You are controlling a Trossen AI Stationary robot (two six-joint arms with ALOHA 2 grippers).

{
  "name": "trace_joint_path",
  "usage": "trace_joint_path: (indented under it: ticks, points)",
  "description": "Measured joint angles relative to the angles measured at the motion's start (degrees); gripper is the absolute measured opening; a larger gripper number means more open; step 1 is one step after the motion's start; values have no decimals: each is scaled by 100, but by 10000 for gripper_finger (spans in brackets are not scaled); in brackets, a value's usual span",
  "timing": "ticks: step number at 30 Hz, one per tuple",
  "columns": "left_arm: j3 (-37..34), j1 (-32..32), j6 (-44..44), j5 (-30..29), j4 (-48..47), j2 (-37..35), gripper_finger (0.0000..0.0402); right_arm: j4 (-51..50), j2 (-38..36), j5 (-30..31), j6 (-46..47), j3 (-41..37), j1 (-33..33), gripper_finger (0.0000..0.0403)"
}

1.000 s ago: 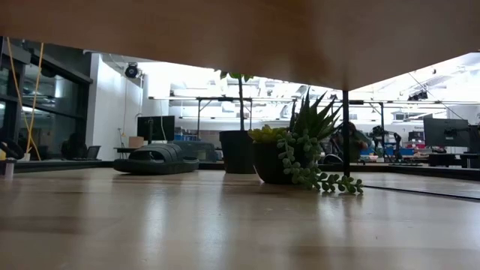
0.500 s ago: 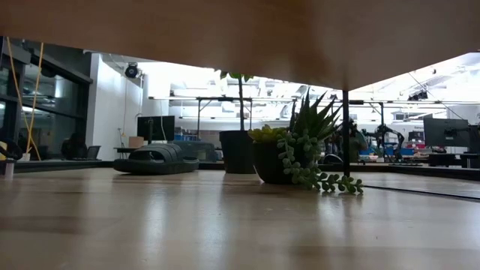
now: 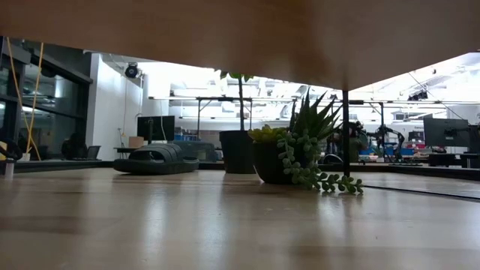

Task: Pick and place slides into the shelf
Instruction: Adjust the gray slippers on the shelf

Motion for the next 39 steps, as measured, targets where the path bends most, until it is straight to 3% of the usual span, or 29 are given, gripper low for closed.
trace_joint_path:
  ticks: [6,12,20,39]
  points:
    - [0,0,195,745,7,0,105,545,394,-147,126,0,-13,2]
    - [0,-2,397,991,-35,0,105,544,577,167,202,0,-82,0]
    - [0,-2,467,1006,-169,0,105,865,926,217,395,0,-75,0]
    - [0,-2,639,889,-330,0,105,1393,1006,444,480,0,16,0]
